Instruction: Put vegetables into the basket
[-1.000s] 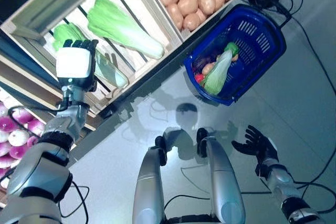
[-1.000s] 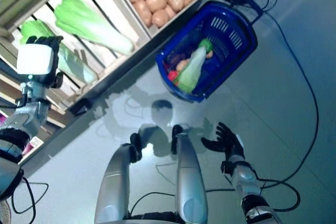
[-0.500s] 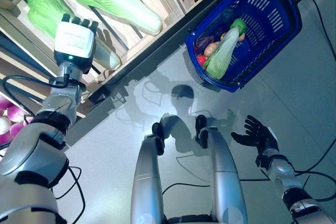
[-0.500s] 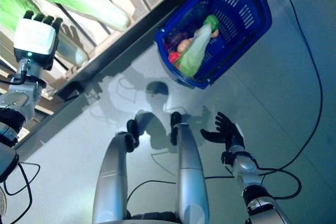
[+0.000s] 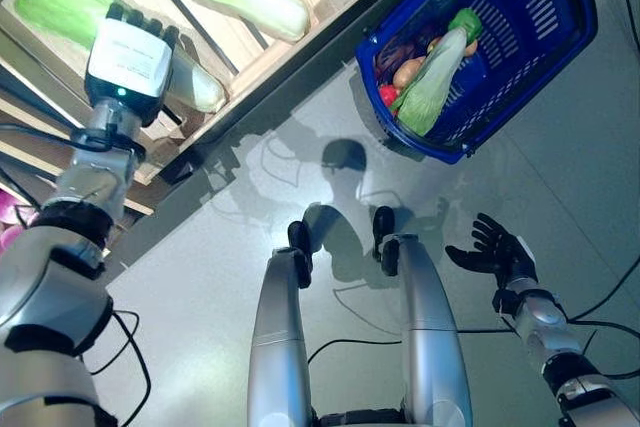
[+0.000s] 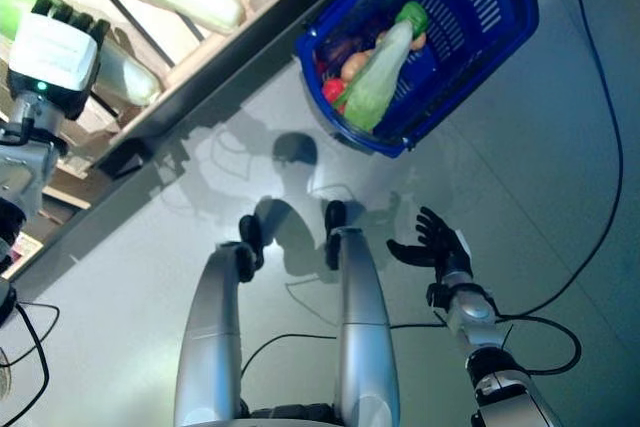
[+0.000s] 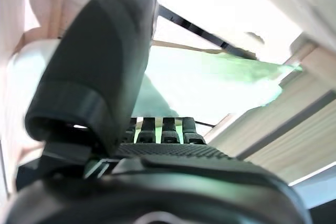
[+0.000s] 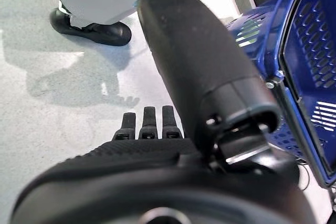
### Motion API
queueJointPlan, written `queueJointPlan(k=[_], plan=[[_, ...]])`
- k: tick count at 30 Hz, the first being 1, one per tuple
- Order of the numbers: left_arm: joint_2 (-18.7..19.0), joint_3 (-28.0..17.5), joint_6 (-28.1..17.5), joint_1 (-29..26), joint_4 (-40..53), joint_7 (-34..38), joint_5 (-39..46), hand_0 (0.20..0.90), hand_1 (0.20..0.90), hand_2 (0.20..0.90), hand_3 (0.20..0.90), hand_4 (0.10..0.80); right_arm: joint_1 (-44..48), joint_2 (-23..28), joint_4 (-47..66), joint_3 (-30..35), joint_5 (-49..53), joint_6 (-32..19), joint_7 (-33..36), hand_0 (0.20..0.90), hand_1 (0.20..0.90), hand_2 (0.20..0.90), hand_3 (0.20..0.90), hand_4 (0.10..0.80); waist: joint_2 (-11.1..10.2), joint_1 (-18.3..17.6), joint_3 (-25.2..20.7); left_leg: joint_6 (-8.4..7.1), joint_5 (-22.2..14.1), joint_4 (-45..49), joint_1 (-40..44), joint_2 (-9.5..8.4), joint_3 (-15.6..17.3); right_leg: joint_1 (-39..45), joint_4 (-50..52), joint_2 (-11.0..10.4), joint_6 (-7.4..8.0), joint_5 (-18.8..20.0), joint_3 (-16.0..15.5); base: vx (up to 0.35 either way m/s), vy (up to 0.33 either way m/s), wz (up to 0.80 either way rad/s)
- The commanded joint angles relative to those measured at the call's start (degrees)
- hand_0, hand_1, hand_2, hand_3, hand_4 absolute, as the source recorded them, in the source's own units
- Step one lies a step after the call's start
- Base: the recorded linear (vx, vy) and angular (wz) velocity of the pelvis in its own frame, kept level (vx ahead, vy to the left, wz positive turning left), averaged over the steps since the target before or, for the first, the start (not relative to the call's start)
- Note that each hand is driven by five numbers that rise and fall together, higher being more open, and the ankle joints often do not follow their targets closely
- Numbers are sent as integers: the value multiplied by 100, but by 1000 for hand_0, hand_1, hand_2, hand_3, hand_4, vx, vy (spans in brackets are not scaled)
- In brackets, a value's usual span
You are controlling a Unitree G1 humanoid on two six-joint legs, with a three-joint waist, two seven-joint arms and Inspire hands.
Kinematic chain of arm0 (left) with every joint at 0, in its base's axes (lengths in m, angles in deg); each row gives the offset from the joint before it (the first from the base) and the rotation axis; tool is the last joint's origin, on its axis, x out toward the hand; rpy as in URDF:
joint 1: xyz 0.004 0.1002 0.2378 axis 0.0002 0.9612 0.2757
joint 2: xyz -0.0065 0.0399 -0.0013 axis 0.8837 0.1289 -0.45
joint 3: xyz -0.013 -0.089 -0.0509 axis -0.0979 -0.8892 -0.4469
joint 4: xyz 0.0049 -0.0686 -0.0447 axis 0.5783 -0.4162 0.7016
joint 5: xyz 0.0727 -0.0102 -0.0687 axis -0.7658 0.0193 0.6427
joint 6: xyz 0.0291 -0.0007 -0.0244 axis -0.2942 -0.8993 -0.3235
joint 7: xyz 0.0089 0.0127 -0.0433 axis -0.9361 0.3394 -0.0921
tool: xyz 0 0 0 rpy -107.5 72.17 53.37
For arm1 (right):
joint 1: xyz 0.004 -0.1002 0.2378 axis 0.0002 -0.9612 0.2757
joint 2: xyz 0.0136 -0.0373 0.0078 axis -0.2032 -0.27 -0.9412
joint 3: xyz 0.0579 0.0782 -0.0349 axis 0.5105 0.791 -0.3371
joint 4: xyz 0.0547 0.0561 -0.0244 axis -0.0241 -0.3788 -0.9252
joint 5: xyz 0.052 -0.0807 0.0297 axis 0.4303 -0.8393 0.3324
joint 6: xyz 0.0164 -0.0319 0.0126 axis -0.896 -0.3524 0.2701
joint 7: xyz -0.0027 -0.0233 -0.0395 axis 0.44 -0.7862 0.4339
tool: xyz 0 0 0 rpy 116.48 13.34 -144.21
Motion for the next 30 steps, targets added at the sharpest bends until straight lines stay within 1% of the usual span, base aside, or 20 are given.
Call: queueJointPlan(k=[1,2,4,5,6,10,12,14,15,16,17,18,21,26,30], plan=[[499,197,-313,-144,6,-97,-376,900,900,900,900,800,-58,604,207,387,365,-306,123,900,900,900,900,800,102,1,-27,232,-34,-136,-38,-113,156,113,34,-123,191,247,221,-31,53,-5],[533,316,-371,-249,11,28,-472,900,900,900,900,800,-1,668,222,384,359,-312,168,900,900,900,900,800,114,-13,-27,240,-60,-54,-174,-105,142,-34,133,-127,180,221,231,-37,63,-8],[577,445,-506,-378,46,61,-626,900,900,900,900,800,34,753,190,398,380,-350,182,900,900,900,900,800,127,-21,-27,248,-84,21,-327,-88,134,-196,230,-136,166,193,225,-26,43,-5],[589,470,-519,-403,52,64,-601,900,900,900,900,800,41,768,184,408,383,-350,178,900,900,900,900,800,129,-21,-27,249,-87,36,-360,-85,132,-227,248,-136,164,188,224,-30,44,0],[644,640,-674,-566,81,-13,-485,900,900,900,900,800,78,886,103,464,417,-386,186,900,900,900,900,800,148,-42,-27,262,-98,119,-561,-63,144,-425,352,-138,145,165,202,-26,39,-1],[680,821,-655,-758,167,84,-475,900,900,900,900,800,116,1025,46,520,421,-333,262,900,900,900,900,800,168,-53,-27,265,-101,261,-846,-73,135,-701,521,-117,114,136,209,-13,10,-2],[701,928,-645,-899,217,373,-442,900,900,900,900,800,136,1114,-28,537,447,-338,205,900,900,900,900,800,193,-65,-27,256,-113,417,-1035,-72,111,-885,666,-113,106,117,240,0,0,0],[712,985,-627,-981,287,449,-382,900,900,900,900,800,139,1130,-58,530,471,-374,169,900,900,900,900,800,203,-61,-27,258,-129,499,-1108,-71,103,-953,732,-105,100,105,244,-8,-18,4],[704,990,-619,-1012,319,416,-294,900,900,900,900,800,130,1126,-58,518,481,-399,161,900,900,900,900,800,203,-56,-27,263,-140,539,-1131,-70,99,-971,766,-108,96,92,242,-9,-44,5],[715,1024,-557,-1085,358,-35,7,900,900,900,900,800,120,1108,-55,532,519,-468,101,900,900,900,900,800,206,-46,-27,271,-156,569,-1130,-61,107,-962,800,-120,90,59,220,-9,-55,5],[708,1016,-486,-1076,326,-233,72,808,808,808,808,739,131,1092,-45,530,543,-491,95,900,900,900,900,800,198,-43,-27,270,-160,584,-1125,-59,103,-951,811,-124,87,50,207,-12,-71,5],[697,960,-427,-1019,269,-370,226,300,300,300,300,400,142,1064,-20,526,549,-512,107,900,900,900,900,800,185,-36,-27,262,-168,614,-1122,-66,95,-934,830,-121,84,35,197,-13,-59,3],[688,827,-313,-899,210,-604,504,300,300,300,300,400,134,1049,55,522,561,-512,138,900,900,900,900,800,160,-32,-27,251,-174,640,-1074,-43,87,-890,873,-133,76,6,169,-10,-43,1],[753,701,-417,-782,225,-512,469,300,300,300,300,400,-37,998,49,615,569,-599,63,900,900,900,900,800,152,-30,-27,220,-219,705,-836,37,108,-638,887,-153,75,-28,137,1,-69,0],[819,600,-476,-702,222,-303,540,300,300,300,300,400,-127,930,17,655,619,-689,35,900,900,900,900,800,178,-33,-27,176,-205,567,-338,106,182,-147,732,-192,99,-30,99,7,-76,0]])
